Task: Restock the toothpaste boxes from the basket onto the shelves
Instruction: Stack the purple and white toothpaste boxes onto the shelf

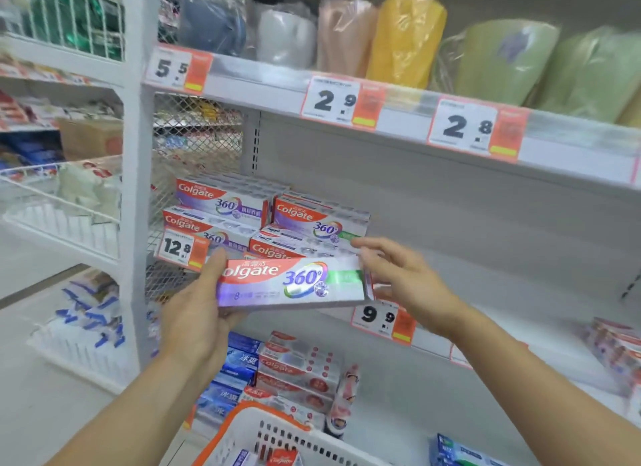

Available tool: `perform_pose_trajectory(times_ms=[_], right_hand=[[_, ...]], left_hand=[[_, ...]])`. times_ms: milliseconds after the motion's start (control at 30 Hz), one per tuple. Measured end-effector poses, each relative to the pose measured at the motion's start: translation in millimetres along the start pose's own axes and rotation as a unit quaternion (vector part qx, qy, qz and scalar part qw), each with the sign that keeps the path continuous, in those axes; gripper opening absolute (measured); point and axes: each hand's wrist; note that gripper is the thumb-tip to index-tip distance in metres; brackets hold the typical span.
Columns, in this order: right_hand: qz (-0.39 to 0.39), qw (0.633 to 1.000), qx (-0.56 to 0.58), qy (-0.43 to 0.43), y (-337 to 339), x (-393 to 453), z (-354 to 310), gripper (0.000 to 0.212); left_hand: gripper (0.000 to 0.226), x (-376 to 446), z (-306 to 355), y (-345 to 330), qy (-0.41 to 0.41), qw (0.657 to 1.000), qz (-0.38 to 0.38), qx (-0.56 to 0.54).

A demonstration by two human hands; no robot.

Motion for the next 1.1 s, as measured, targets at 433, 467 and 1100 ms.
perform_pose_trajectory(times_ms=[433,467,1100], right_hand=[[0.157,0.963,0.216,-0.041,-20,-21,13,0.026],[0.169,0.963,0.208,-0.029,-23,-16,13,0.026],[0.35,0.935,-0.002,0.06,-54,53,52,0.046]], left_hand=[[0.03,3,-11,-51,-0.101,0.993,-0.033,0.058],[0.036,5,-10,-55,-0.114,0.989,-0.042,0.08],[0.075,117,-13,-41,-0.206,0.82,-0.1,0.524]])
Point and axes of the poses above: each hand's wrist, its own x-axis towards the middle knuckle, its own y-axis out of the back of the hand, z = x × y, and after that the axes turned 6 degrees about -x, right-handed
